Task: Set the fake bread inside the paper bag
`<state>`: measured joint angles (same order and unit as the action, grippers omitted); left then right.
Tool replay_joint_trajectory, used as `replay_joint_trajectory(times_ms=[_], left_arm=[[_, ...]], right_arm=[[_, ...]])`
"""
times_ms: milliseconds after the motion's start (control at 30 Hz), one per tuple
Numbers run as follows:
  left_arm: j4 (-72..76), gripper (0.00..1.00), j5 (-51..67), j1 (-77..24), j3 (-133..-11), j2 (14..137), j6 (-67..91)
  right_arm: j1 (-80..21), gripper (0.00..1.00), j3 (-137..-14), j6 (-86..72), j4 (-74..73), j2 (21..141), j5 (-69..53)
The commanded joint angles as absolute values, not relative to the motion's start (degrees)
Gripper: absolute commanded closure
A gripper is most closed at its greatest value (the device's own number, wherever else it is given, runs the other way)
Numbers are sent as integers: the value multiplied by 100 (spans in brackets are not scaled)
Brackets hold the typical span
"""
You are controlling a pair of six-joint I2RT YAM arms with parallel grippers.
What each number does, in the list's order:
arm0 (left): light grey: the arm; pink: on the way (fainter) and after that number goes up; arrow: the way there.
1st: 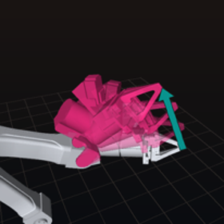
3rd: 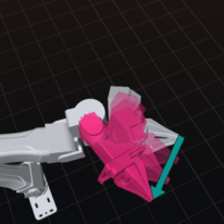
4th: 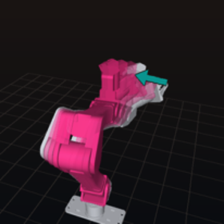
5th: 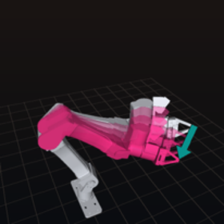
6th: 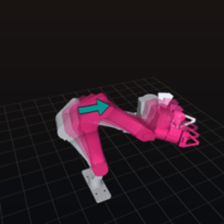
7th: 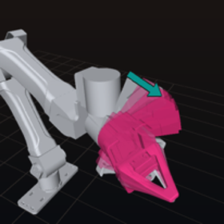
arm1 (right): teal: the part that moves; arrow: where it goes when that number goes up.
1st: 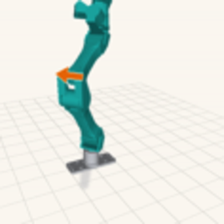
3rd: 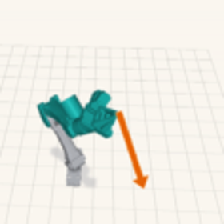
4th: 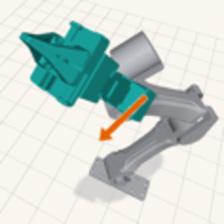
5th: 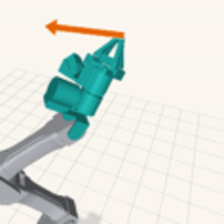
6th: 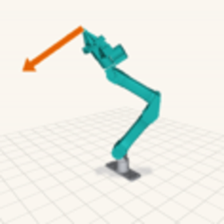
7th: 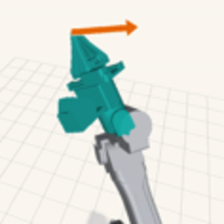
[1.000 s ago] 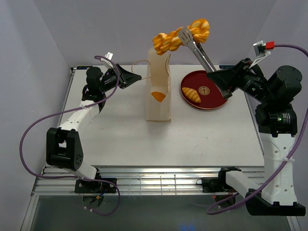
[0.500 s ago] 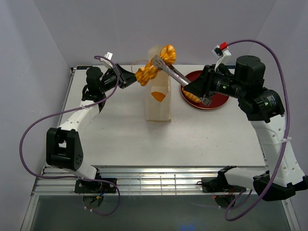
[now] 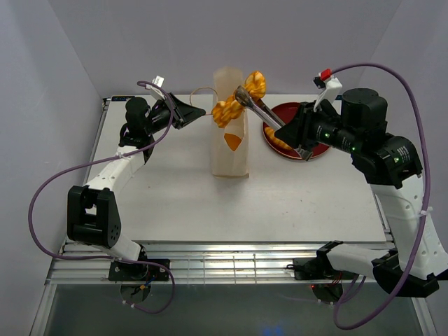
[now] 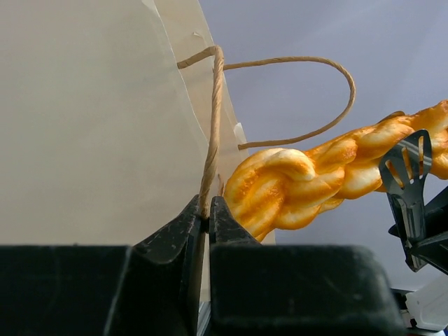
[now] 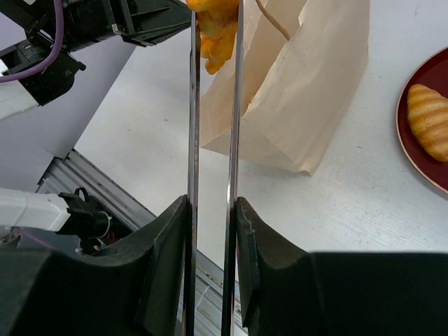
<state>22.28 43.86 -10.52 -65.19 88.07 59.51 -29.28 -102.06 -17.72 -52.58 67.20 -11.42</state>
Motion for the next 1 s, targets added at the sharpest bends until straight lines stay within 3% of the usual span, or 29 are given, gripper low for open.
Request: replay_joint_trajectory(times_ms=[0,967], left_arm=[[2268,84,4368,-1081,-6504,8605,5906],[2241,89,4438,-1072,-6583,8552,5897]], right_arm=[[-2944,71,-10450,-1644,-5115,6478,-905],[-2944,70,-10476,-1239,-5713,6794,-501]])
